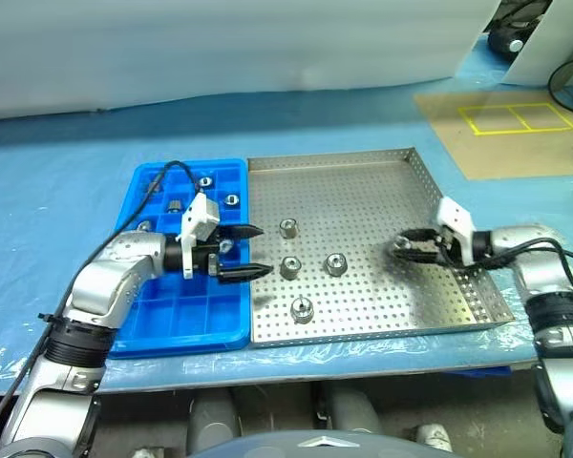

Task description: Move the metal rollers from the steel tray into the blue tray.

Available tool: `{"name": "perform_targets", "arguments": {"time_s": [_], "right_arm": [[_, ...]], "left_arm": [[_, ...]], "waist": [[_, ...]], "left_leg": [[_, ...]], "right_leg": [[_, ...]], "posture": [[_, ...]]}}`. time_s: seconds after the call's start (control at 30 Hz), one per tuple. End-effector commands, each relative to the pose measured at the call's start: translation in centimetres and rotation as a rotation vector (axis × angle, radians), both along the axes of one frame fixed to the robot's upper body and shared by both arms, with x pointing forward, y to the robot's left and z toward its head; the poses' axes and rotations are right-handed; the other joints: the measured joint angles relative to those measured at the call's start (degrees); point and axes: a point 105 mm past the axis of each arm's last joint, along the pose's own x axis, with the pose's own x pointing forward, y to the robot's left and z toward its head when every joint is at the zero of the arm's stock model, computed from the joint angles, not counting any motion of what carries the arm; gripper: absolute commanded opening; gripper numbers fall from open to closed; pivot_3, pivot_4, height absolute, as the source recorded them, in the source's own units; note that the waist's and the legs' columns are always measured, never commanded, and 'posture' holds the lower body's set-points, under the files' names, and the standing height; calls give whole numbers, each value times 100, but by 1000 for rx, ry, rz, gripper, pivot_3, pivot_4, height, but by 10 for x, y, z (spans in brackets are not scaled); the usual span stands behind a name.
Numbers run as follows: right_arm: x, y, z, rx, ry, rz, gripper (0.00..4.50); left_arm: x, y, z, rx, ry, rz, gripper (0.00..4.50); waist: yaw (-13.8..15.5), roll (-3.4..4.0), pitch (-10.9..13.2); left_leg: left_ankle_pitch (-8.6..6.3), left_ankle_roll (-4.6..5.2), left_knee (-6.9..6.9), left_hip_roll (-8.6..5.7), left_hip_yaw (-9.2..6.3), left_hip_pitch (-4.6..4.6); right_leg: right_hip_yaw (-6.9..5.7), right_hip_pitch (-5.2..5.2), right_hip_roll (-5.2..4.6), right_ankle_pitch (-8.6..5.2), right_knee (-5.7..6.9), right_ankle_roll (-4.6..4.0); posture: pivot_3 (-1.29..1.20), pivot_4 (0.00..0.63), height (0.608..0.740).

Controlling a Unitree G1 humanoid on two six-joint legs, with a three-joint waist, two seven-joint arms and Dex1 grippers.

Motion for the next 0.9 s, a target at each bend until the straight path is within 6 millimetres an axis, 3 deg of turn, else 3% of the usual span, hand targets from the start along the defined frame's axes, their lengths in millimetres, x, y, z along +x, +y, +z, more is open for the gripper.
{"name": "perform_targets", "arguments": {"time_s": [0.03, 0.17, 0.27, 0.33, 0.47, 0.7, 0.9], "right_arm": [[5, 54, 48, 86, -118, 175, 1700], [4, 88, 57, 104, -127, 299, 1700], [-6, 131, 61, 146, -122, 453, 1700], [-10, 146, 61, 163, -116, 508, 1700], [-33, 187, 64, 241, -65, 653, 1700], [-71, 192, 61, 306, 208, 795, 1700], [-79, 213, 43, 281, 225, 816, 1700]], "left_arm": [[-3, 19, 19, 4, -60, 48, 4500], [-8, 34, 21, 34, -66, 89, 4500], [-19, 55, 22, 78, -63, 138, 4500], [-22, 61, 24, 86, -65, 163, 4500], [-32, 67, 21, 98, -51, 195, 4500], [-40, 61, 20, 88, -35, 203, 4500], [-41, 56, 20, 89, -20, 182, 4500]], "waist": [[9, 0, 0], [104, -1, 0], [130, -5, 2], [166, -5, 2], [246, -5, 2], [423, -6, 2], [355, -6, 2]], "left_leg": [[0, 0, 0, 1, 0, -6], [2, -3, -12, 7, -4, -4], [0, 0, -13, 9, -4, -25], [3, -5, -15, 8, -5, -47], [10, -17, -19, 10, -8, -60], [3, -46, -18, 11, -15, -57], [22, -81, -28, 17, -16, -30]], "right_leg": [[-1, -3, 1, 0, 0, 0], [-5, -12, -1, -1, -11, -2], [-10, -19, -1, -1, -29, -2], [-15, -43, 0, 0, -27, -2], [-18, -55, -1, 0, -25, -3], [-19, -49, -3, 0, -21, -3], [-11, -56, 3, 0, 20, -2]], "posture": [[12, 150, 740], [53, 150, 740], [89, 150, 740], [118, 150, 740], [161, 150, 740], [195, 150, 740], [182, 150, 740]]}}
